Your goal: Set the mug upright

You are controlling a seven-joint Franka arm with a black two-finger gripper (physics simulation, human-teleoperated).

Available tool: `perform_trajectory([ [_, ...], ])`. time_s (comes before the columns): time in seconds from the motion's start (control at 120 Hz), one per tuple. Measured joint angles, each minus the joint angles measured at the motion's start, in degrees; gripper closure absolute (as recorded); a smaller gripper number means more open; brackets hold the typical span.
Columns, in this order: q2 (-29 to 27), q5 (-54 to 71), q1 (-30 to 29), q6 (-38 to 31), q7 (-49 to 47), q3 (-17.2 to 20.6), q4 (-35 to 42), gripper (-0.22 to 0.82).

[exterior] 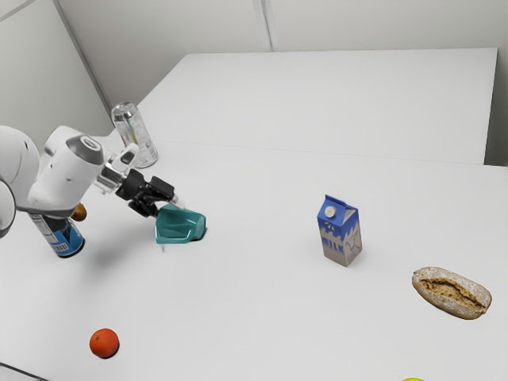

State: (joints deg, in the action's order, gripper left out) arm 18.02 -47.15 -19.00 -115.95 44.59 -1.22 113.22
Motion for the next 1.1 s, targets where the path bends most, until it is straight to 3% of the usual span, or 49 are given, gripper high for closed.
perform_trajectory([
  [0.3,-0.19,-3.58,-0.02,0.06,4.25,0.13,0.44,0.4],
  [0.65,-1.66,-3.98,0.46,0.05,7.15,0.32,0.41,0.66],
  [0.8,-2.83,-3.55,0.72,-0.35,7.96,0.43,0.71,0.73],
  [1.1,-9.39,-0.07,3.37,-0.92,8.41,0.48,2.19,0.77],
])
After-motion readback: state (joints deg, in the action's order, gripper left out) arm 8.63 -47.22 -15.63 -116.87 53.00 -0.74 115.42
